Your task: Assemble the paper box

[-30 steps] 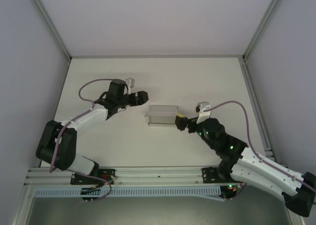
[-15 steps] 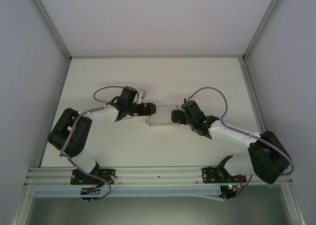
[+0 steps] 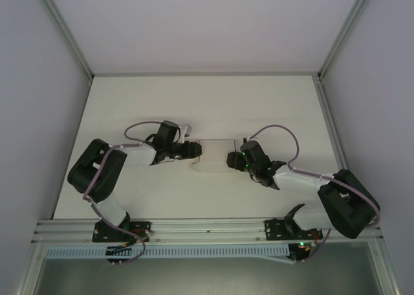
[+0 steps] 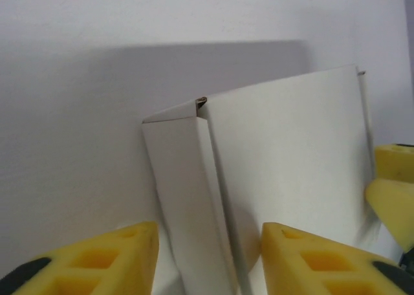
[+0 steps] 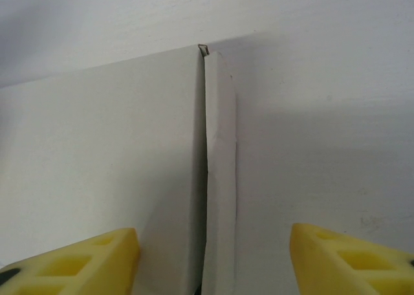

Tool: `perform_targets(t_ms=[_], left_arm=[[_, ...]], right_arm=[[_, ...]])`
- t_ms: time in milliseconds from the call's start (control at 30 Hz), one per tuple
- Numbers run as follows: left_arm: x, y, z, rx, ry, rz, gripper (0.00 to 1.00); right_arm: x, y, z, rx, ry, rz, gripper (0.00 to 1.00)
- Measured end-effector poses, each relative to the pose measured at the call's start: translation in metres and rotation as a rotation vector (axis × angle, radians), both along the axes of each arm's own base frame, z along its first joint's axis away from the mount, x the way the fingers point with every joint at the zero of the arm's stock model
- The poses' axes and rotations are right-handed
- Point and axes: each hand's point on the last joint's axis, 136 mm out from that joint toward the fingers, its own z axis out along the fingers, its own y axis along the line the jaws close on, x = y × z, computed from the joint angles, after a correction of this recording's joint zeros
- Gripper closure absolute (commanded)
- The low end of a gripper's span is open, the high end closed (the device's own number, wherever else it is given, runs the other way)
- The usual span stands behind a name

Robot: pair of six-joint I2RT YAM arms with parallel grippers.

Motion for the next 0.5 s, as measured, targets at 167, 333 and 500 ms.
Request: perform_targets(t_ms=[167, 333, 500], left_arm=[[0.002, -0.003, 0.004, -0.051, -0.008, -0.002, 0.76], [0.003, 0.006, 0.003, -0.119, 0.005, 0.020, 0.87], [0.006, 0.013, 0.004, -0.181, 0.014, 0.035, 0.97]], right_arm=[[-0.001, -0.007, 0.014, -0.007, -0.012, -0.019, 0.13], [0.010, -0.014, 0.051, 0.074, -0.070, -0.081, 0.00], [0.013, -0.015, 0.057, 0.178, -0.038, -0.110, 0.00]])
